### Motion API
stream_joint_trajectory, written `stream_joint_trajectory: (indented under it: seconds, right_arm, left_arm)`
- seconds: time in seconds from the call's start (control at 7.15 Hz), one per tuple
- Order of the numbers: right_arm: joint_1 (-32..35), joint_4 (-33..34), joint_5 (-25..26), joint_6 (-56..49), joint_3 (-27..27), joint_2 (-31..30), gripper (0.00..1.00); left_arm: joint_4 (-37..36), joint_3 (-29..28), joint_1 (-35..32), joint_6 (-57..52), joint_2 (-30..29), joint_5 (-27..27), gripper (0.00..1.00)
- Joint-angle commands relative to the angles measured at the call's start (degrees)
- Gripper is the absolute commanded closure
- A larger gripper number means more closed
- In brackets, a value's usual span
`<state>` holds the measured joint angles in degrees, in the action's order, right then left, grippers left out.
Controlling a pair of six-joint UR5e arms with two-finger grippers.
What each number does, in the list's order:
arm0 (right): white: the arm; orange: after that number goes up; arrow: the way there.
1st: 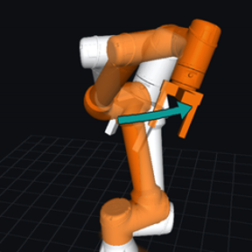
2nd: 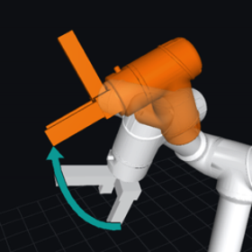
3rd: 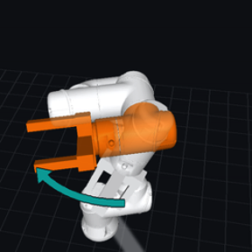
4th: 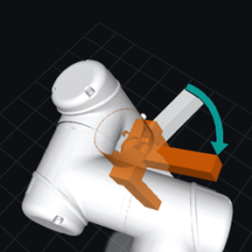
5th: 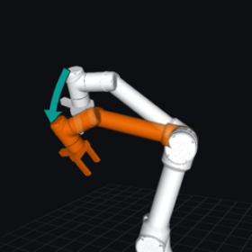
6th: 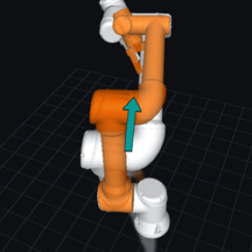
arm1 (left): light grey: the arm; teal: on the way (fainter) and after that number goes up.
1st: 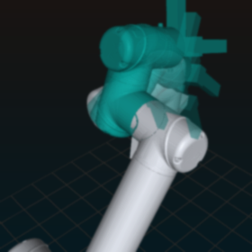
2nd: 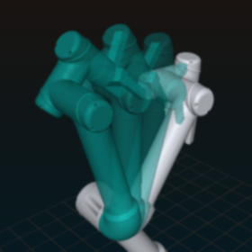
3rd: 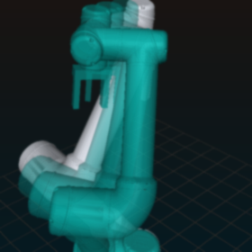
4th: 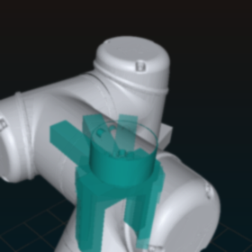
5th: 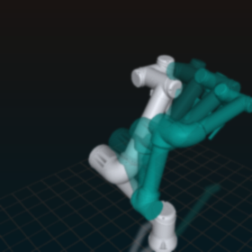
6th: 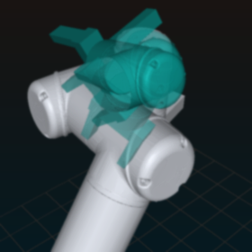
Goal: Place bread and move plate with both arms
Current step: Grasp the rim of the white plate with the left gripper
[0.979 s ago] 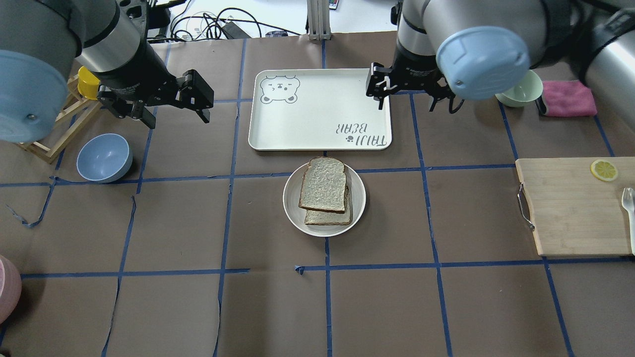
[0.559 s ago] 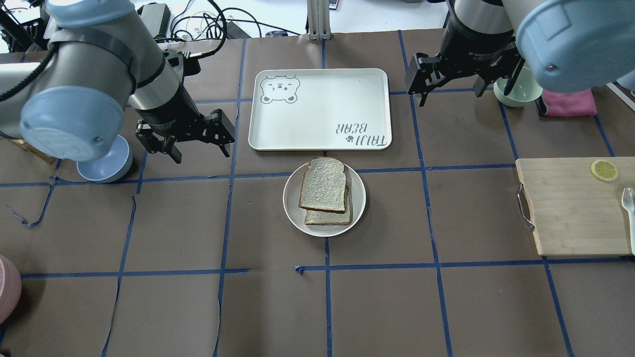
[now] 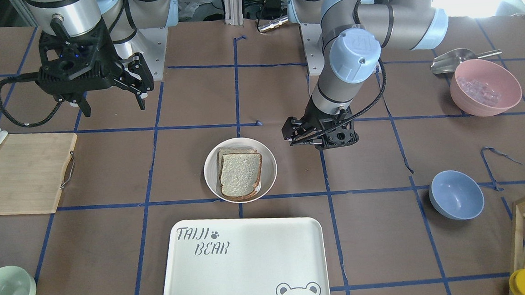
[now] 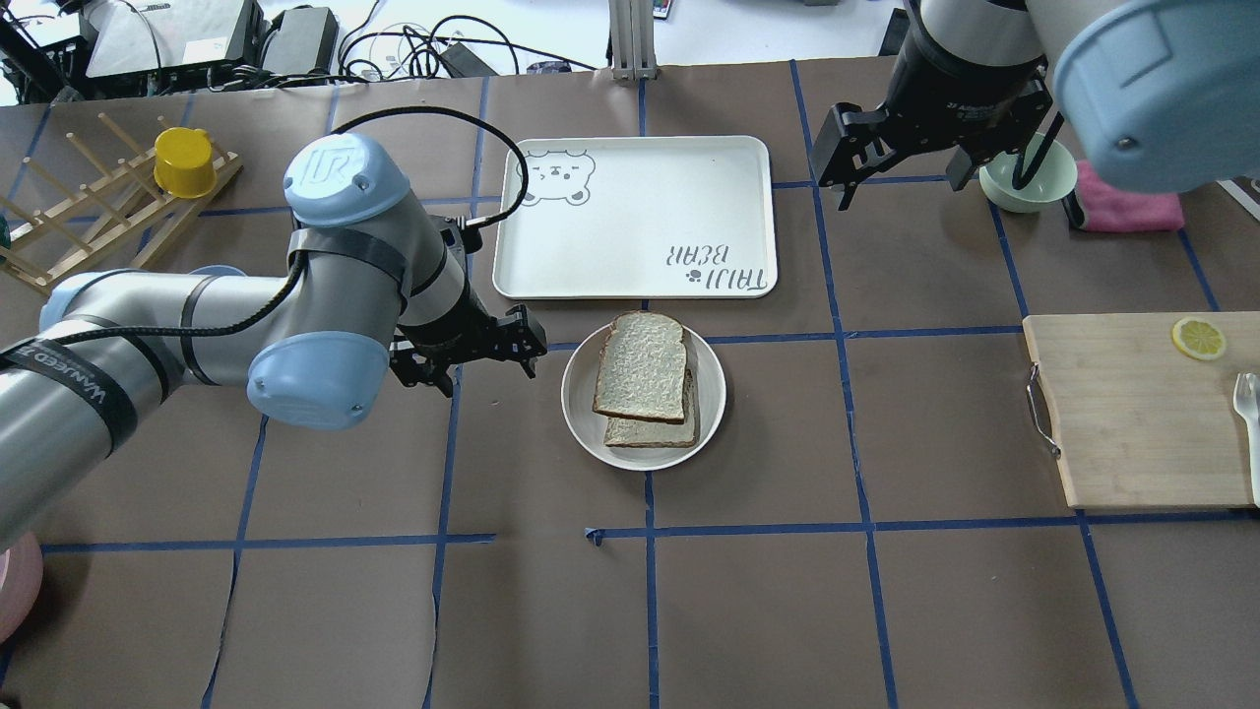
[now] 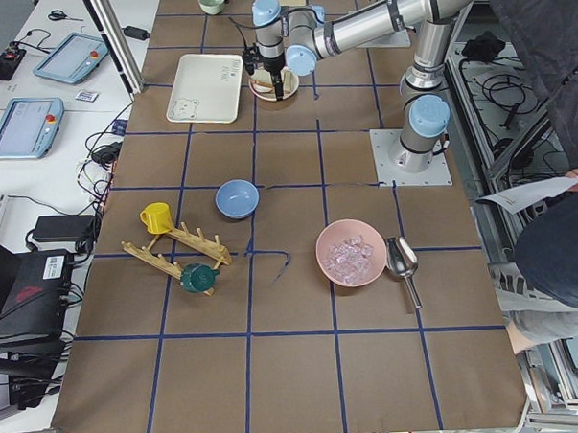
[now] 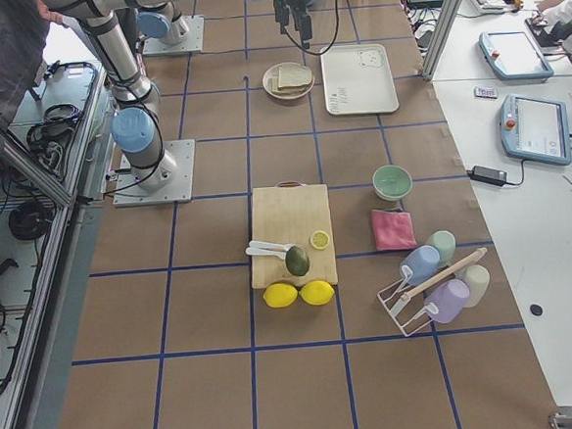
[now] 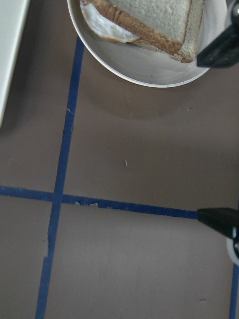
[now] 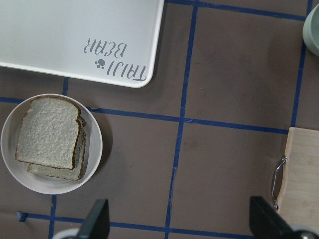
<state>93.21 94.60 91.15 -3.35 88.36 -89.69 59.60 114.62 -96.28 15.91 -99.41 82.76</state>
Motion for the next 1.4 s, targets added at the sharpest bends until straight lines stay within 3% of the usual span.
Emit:
stream_joint_trajectory:
  seconds: [0.0,0.42,1.12,1.26]
  right_arm:
    - [-2.3,0.0,-0.1,0.1,0.2,0.0,0.00]
    - [-2.1,0.1,-0.3,0.0,0.2,-0.1,0.00]
    - [-2.0,-0.1,-1.8,0.1,0.6,-0.1,0.00]
    - [-2.2,-0.1,-1.9,0.1,0.6,0.0,0.00]
  left_arm:
    - [-7.8,2.7,-0.9,0.5,-3.8,-4.1,0.04]
    - [-14.5,4.0,-1.2,0.5,-8.2,-6.6,0.17]
    - [-16.9,3.9,-2.2,0.4,-10.2,-7.2,0.94]
    - [-16.9,4.0,-2.3,-0.6,-9.8,-7.2,1.00]
